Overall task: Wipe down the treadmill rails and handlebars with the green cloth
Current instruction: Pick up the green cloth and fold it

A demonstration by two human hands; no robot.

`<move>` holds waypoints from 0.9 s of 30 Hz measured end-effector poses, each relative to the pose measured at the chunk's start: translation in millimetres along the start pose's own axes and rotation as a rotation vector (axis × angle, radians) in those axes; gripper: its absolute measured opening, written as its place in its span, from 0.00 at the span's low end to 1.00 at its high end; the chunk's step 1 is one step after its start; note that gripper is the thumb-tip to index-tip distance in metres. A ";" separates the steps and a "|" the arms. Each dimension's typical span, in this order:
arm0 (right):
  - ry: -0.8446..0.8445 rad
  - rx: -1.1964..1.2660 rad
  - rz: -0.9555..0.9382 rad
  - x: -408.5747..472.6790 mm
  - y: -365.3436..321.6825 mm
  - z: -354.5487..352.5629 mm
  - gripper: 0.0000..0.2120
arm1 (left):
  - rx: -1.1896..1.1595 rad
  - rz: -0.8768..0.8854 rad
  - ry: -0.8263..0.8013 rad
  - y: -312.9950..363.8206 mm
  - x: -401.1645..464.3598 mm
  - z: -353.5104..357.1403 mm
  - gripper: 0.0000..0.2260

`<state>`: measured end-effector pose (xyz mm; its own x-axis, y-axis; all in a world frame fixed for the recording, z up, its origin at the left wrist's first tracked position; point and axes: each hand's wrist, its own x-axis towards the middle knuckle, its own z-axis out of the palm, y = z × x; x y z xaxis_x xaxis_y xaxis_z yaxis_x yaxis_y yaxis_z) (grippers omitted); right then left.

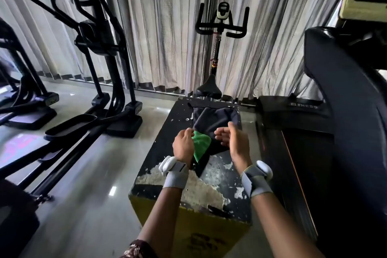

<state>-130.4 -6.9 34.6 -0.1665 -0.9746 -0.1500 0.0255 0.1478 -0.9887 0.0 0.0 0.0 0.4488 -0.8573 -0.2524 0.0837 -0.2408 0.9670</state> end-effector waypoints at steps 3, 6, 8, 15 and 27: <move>-0.012 0.001 0.055 25.3 5.8 11.5 0.21 | 0.095 -0.005 0.015 1.5 22.3 11.3 0.14; -0.020 -0.046 0.097 43.6 18.3 20.3 0.19 | 0.223 -0.009 0.034 3.0 34.5 16.2 0.13; -0.049 -0.173 0.109 63.2 33.0 26.1 0.15 | 0.300 -0.012 0.032 -5.2 53.0 21.4 0.15; -0.169 -0.506 0.186 81.9 51.8 46.3 0.24 | 0.568 -0.056 -0.149 -20.0 83.1 21.2 0.23; -0.215 -0.769 -0.040 68.3 -0.5 32.2 0.08 | 0.859 0.352 -0.171 26.2 62.4 20.8 0.10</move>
<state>-110.0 -79.0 24.9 0.0429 -0.9812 -0.1882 -0.6768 0.1101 -0.7279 11.7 -69.3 8.9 0.1816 -0.9832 -0.0186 -0.7468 -0.1502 0.6478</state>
